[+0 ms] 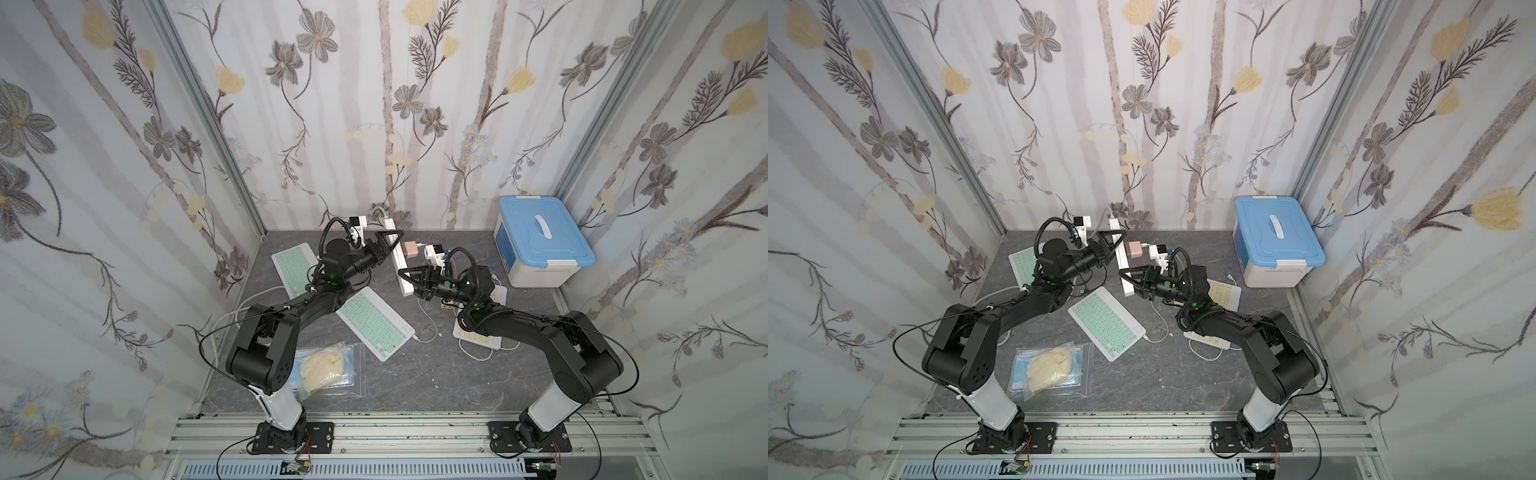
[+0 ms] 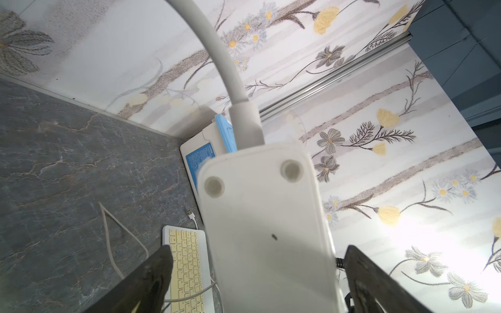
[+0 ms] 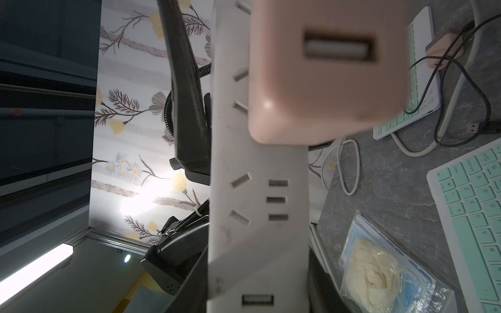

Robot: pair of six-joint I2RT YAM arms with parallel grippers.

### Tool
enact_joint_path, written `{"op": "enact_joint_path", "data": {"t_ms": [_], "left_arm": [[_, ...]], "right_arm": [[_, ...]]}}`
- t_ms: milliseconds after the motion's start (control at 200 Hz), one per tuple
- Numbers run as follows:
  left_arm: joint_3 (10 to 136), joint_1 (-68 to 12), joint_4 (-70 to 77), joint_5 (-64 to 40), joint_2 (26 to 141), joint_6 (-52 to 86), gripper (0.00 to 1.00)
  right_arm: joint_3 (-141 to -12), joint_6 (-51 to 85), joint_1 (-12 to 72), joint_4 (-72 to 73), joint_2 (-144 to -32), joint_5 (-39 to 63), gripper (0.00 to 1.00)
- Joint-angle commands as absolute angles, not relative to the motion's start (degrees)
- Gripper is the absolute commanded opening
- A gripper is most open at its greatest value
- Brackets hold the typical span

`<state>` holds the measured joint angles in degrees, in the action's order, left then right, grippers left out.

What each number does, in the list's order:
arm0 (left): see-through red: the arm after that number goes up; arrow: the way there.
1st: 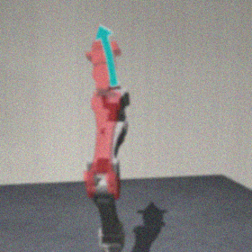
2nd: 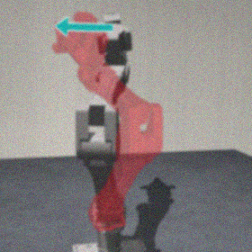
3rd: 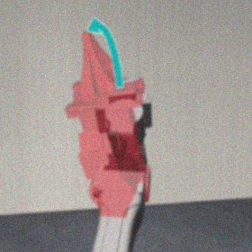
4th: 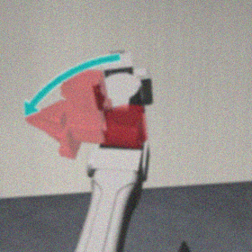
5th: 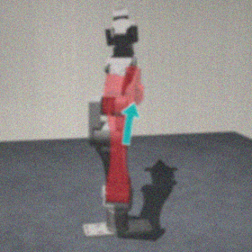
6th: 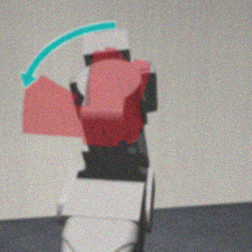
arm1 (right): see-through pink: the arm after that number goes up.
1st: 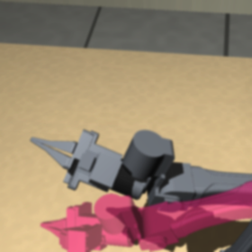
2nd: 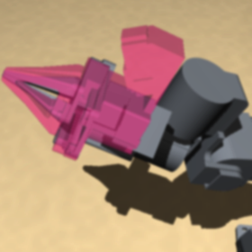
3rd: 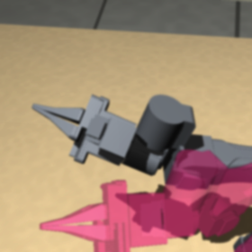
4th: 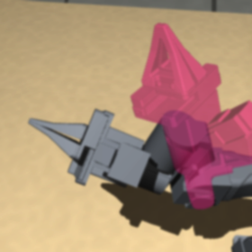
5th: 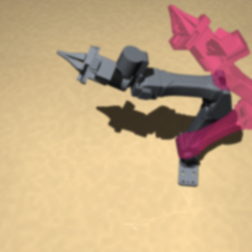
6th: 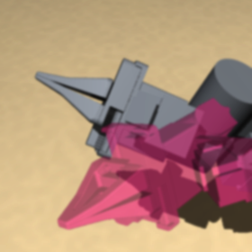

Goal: Unplug the wireless keyboard
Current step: Pick up the socket from the center of the board.

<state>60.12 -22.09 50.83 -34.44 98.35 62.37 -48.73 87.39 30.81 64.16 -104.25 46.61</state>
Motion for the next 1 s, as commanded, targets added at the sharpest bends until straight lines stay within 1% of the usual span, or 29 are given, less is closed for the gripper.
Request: {"op": "enact_joint_path", "data": {"t_ms": [0,125,235,340,430,624,794,869,994], "left_arm": [[60.3,-22.1,54.5,-35.1,97.8,63.7,0.99],[60.9,-22.1,51.0,-34.5,96.9,62.2,0.96],[61.2,-22.2,47.7,-33.7,96.1,61.0,0.89],[61.4,-22.1,44.5,-33.1,95.2,59.8,0.85],[61.8,-22.2,41.7,-32.9,94.9,59.0,0.79],[62.2,-22.2,41.0,-32.9,94.7,59.6,0.68],[62.4,-22.3,39.3,-32.4,94.1,59.1,0.51],[62.2,-22.3,38.9,-32.5,93.9,58.8,0.39],[62.2,-22.5,38.9,-32.9,93.9,58.3,0.23]], "right_arm": [[-49.7,88.9,31.1,72.0,-104.6,46.9,0.00],[-50.1,90.0,31.3,73.1,-105.7,47.4,0.00],[-50.2,90.0,31.7,73.0,-106.1,47.2,0.00],[-50.1,89.8,31.7,72.5,-106.2,47.0,0.00],[-50.3,89.7,31.8,72.3,-106.3,46.9,0.00],[-50.5,89.2,31.8,71.5,-106.2,47.0,0.00],[-50.2,87.9,31.8,69.9,-106.0,46.7,0.00],[-49.8,87.7,31.8,70.0,-105.9,46.6,0.00],[-49.6,87.0,31.8,69.3,-105.8,46.3,0.00]]}}
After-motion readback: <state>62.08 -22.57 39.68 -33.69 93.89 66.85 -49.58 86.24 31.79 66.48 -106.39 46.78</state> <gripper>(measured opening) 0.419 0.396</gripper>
